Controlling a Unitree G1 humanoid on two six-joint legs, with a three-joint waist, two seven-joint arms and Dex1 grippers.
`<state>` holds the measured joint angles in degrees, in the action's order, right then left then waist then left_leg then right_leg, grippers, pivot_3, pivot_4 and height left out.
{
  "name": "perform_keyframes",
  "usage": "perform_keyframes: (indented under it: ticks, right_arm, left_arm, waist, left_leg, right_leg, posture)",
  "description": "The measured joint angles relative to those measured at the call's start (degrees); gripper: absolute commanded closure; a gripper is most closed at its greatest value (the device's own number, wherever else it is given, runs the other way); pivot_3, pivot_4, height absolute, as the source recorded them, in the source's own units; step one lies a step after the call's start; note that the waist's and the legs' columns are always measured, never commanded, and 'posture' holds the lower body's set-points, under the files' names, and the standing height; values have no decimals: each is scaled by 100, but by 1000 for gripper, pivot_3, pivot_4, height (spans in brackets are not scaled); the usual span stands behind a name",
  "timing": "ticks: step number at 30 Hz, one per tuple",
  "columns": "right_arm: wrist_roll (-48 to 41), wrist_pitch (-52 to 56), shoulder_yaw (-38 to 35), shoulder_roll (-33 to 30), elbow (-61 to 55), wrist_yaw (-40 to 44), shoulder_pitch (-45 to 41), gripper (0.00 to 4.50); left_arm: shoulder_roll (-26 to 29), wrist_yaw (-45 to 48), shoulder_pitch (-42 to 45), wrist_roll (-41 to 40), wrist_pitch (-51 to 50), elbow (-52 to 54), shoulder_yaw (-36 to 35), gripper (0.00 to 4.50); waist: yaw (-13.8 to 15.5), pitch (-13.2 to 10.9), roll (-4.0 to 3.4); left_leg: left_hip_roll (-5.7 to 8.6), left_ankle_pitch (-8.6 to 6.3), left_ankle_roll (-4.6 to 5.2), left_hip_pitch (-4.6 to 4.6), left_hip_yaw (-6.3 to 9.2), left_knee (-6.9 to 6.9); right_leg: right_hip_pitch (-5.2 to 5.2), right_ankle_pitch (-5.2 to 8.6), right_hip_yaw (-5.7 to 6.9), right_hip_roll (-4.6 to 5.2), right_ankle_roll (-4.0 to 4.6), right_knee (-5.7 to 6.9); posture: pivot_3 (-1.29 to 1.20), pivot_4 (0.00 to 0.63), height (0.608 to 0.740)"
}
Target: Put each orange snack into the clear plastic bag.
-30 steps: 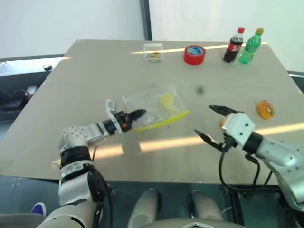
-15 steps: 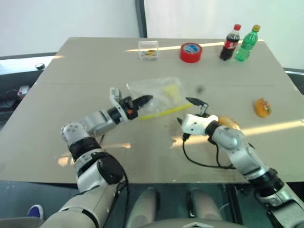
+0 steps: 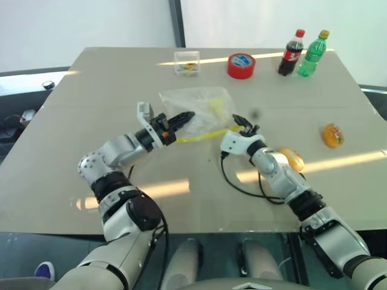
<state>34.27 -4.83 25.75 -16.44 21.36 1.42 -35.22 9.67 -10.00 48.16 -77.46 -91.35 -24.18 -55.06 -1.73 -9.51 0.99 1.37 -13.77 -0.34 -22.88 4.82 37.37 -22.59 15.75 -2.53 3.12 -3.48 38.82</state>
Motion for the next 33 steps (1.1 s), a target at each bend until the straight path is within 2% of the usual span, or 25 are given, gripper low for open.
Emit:
perform_keyframes:
  ticks: [3,10,12,13,15,16,18,20,21,22,24,28,30,33]
  right_arm:
    - [-34,-62,-72,-8,-1,-1,-3,4429]
    - [-201,-152,-332,-161,-5,186,-94,4429]
    - [-281,-192,-402,-231,-9,273,-219,4500]
    - [-354,-194,-500,-295,-10,351,-340,4500]
    - [-390,-193,-614,-359,-10,383,-397,4500]
    - [-406,-193,-685,-387,-11,392,-405,4500]
    - [-515,-185,-698,-385,-4,501,-425,4500]
    - [-991,-125,-910,-540,175,1200,-869,4500]
    - [-999,-121,-916,-552,177,1216,-884,4500]
    - [-1100,-20,-997,-586,250,1485,-1111,4500]
    - [-1207,114,-1000,-532,341,1712,-1242,4500]
    - [-1258,414,-1002,-451,592,1969,-1409,4500]
    - [-1256,525,-1002,-412,705,2044,-1512,4500]
    - [-1255,610,-1000,-332,742,2097,-1629,4500]
  left_arm:
    - [1,-115,-78,-115,139,138,185,4500]
    - [149,-39,-405,-254,519,555,746,4500]
    - [248,189,-521,-193,748,799,972,3946]
    - [382,403,-628,-81,948,1020,1173,3147]
    - [458,494,-654,-18,1029,1116,1243,3028]
    - [480,533,-654,-16,1067,1147,1240,2754]
    - [593,769,-793,200,1280,1380,1476,2754]
    - [1748,2250,-1424,2105,2930,2769,3304,2754]
    - [1780,2294,-1432,2156,2981,2805,3353,2754]
    - [2167,2962,-1573,2941,3888,3416,3986,2754]
    - [2397,3425,-1746,3489,4510,3947,4526,2754]
    - [2762,3764,-2026,4376,5146,4793,5371,2754]
    - [2931,3935,-2208,4908,5568,4969,5788,2754]
    - [3136,4103,-2278,5579,6029,4872,6043,2754]
  waist:
    - [-33,0,0]
    - [-66,-1,0]
    - [-71,-1,1]
    - [-71,-1,1]
    - [-64,-1,1]
    - [-58,-1,1]
    - [-57,-2,1]
    - [-81,-23,7]
    - [-75,-24,6]
    - [-60,-24,7]
    - [-54,-24,6]
    - [-59,-26,4]
    - [-66,-27,3]
    - [-76,-31,0]
  left_leg:
    - [0,0,0,0,-1,0]
    - [1,0,0,0,-3,0]
    - [1,0,0,0,-6,-1]
    - [1,0,0,0,-6,-2]
    - [1,0,0,0,-5,-2]
    - [0,0,0,1,-3,-2]
    - [1,0,0,0,-5,-3]
    - [3,0,0,0,-20,-11]
    - [3,0,0,1,-20,-18]
    - [0,0,-1,1,-19,-23]
    - [-3,0,0,-3,-21,-30]
    - [-6,-1,2,-10,-22,-34]
    - [-6,-1,3,-10,-26,-36]
    - [-7,-2,5,-8,-28,-37]
  right_leg:
    - [0,0,-1,0,0,1]
    - [-1,0,-3,-2,0,2]
    - [-2,0,-5,-3,0,2]
    - [-2,0,-6,-5,0,1]
    - [-2,0,-5,-5,1,1]
    - [-1,0,-3,-5,1,0]
    - [-2,0,-4,-5,1,-1]
    - [-9,-1,-16,-10,2,-1]
    - [-10,-1,-17,-10,3,-4]
    - [-11,0,-15,-9,4,-10]
    - [-10,0,-18,-5,3,-23]
    - [-17,0,-20,-2,3,-27]
    - [-21,0,-22,-6,3,-25]
    - [-25,0,-24,-16,4,-18]
  posture:
    - [0,150,740]
    - [0,150,740]
    - [0,150,740]
    - [0,150,740]
    - [0,150,740]
    - [0,150,740]
    - [0,150,740]
    - [0,150,740]
    - [0,150,740]
    - [0,150,740]
    - [0,150,740]
    - [0,150,740]
    - [0,150,740]
    - [0,150,740]
